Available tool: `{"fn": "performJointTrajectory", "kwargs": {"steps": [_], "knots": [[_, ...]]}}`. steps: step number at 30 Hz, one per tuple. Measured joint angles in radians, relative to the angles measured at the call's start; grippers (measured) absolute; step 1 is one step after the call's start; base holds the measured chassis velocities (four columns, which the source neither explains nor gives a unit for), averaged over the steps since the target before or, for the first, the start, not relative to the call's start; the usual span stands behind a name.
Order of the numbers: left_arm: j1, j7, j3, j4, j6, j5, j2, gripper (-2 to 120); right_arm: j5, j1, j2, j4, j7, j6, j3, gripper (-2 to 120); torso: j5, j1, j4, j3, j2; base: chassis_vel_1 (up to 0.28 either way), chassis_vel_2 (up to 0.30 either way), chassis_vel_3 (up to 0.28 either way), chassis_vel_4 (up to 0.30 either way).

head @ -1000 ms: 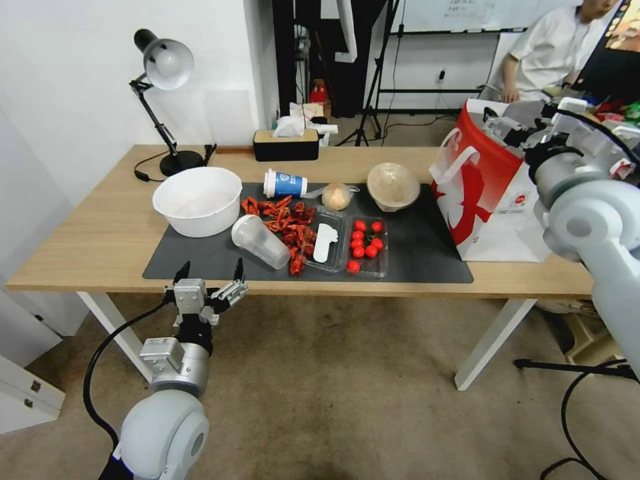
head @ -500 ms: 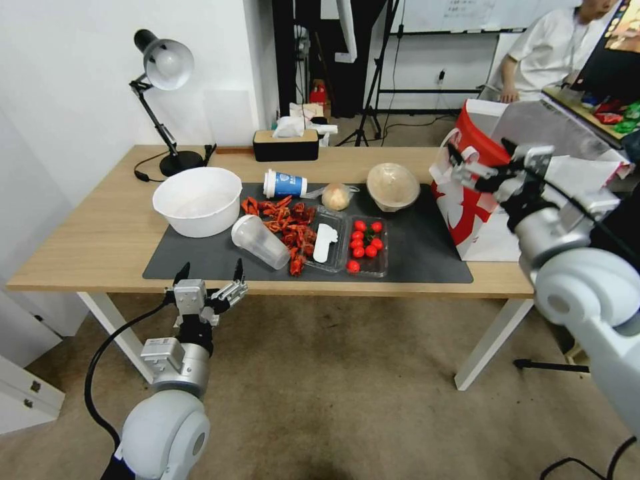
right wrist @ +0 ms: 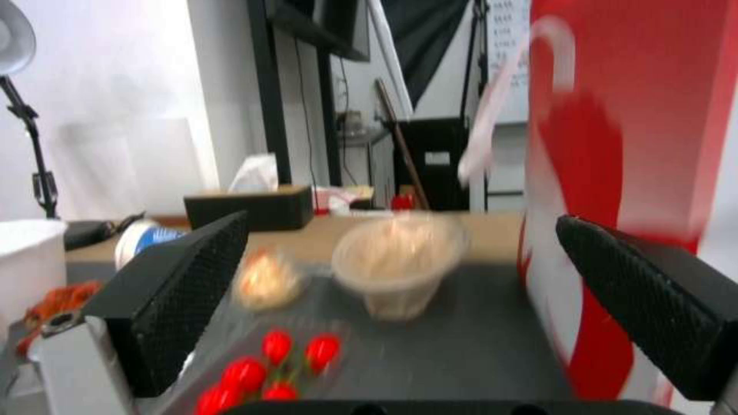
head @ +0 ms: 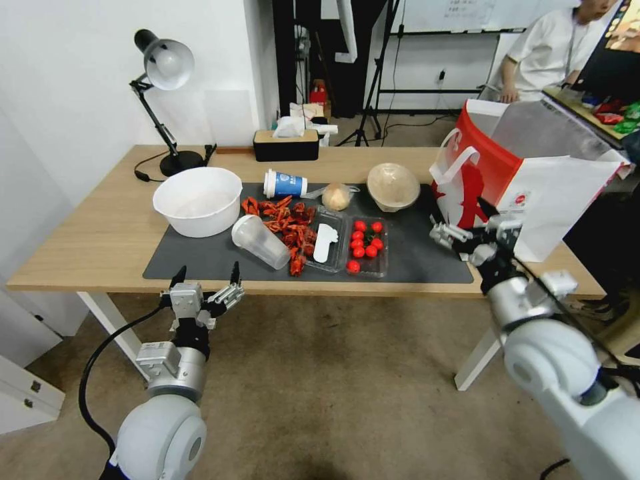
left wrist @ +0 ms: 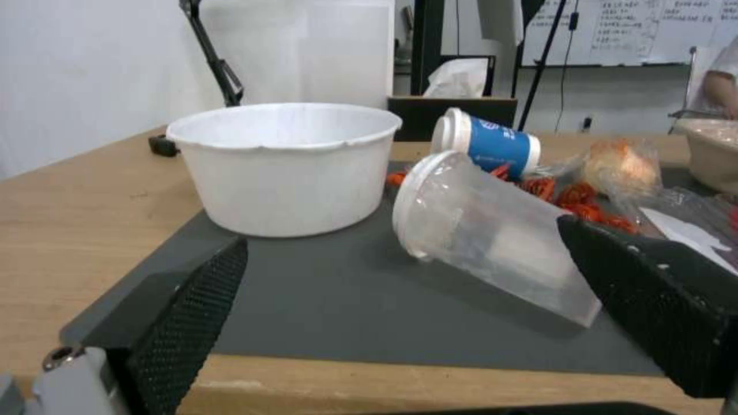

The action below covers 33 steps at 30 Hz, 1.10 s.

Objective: Pick up the trash from the table and place it into the takeout bag.

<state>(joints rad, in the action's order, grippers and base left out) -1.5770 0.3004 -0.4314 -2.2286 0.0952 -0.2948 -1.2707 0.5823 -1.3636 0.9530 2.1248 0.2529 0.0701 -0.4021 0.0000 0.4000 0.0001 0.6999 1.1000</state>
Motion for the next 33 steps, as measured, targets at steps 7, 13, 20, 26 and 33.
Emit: {"fn": "performJointTrajectory", "kwargs": {"steps": [7,13,20,26,33], "knots": [[-0.009,0.003,-0.002,-0.001,-0.001,0.011,-0.005,100,-0.079,-0.11,0.09,-0.012,0.011,0.05,0.024,100,-0.0002,0.0,-0.0002,0.0,0.0,0.0,0.0,0.0,0.0],[-0.017,0.002,-0.004,-0.003,-0.001,0.013,-0.002,100,-0.129,-0.165,0.132,-0.04,0.015,0.054,0.041,100,0.0,0.0,-0.0001,0.0,0.0,0.0,0.0,0.0,0.0],[-0.024,0.001,-0.004,-0.003,-0.001,0.015,-0.001,100,-0.143,-0.193,0.148,-0.043,0.015,0.054,0.045,100,-0.0001,0.0,0.0,0.0,0.0,0.0,0.0,0.0,0.0],[-0.037,-0.001,0.001,-0.002,-0.004,0.017,-0.004,100,-0.155,-0.212,0.157,-0.039,0.014,0.054,0.045,100,0.0,0.0,-0.0001,0.0,0.0,0.0,0.0,0.0,0.0],[-0.045,-0.003,0.001,-0.005,-0.014,0.018,-0.004,100,-0.158,-0.212,0.156,-0.033,0.015,0.054,0.044,100,0.0001,0.0,-0.0001,0.0,0.0,0.0,0.0,0.0,0.0]]}}
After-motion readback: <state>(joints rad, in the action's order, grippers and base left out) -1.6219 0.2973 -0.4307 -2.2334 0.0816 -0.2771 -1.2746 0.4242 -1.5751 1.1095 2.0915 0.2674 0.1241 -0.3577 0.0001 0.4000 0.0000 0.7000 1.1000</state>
